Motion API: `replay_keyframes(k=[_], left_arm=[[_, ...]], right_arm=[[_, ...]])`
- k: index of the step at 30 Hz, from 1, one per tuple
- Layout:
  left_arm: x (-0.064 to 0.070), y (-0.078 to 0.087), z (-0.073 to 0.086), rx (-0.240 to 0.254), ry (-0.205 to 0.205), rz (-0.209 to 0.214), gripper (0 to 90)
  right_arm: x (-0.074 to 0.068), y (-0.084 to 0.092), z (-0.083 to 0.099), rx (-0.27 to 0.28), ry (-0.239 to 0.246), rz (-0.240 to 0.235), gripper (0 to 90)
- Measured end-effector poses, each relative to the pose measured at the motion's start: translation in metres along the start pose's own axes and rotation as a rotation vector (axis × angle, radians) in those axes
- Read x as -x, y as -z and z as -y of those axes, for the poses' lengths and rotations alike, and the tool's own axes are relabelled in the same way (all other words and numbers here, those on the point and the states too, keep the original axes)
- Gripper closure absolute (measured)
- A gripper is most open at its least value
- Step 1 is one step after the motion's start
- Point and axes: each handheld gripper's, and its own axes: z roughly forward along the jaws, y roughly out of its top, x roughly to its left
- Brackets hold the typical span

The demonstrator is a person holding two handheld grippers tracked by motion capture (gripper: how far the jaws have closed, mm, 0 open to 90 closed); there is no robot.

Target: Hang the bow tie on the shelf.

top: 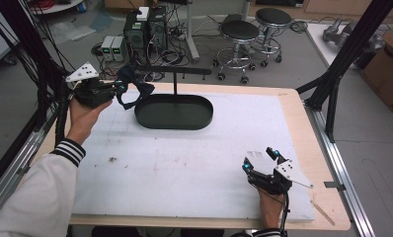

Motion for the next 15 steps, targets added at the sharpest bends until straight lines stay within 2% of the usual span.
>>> replay_keyframes(k=[7,15], left_arm=[[0.002,-0.015,-0.008,0.010,0.000,0.013,88.6],[-0.004,-0.029,-0.009,0.002,0.002,-0.011,88.6]], right_arm=[[0.000,0.000,0.000,0.001,-0.002,0.000,9.3],[0.000,0.000,0.000,0.001,-0.004,-0.001,9.3]])
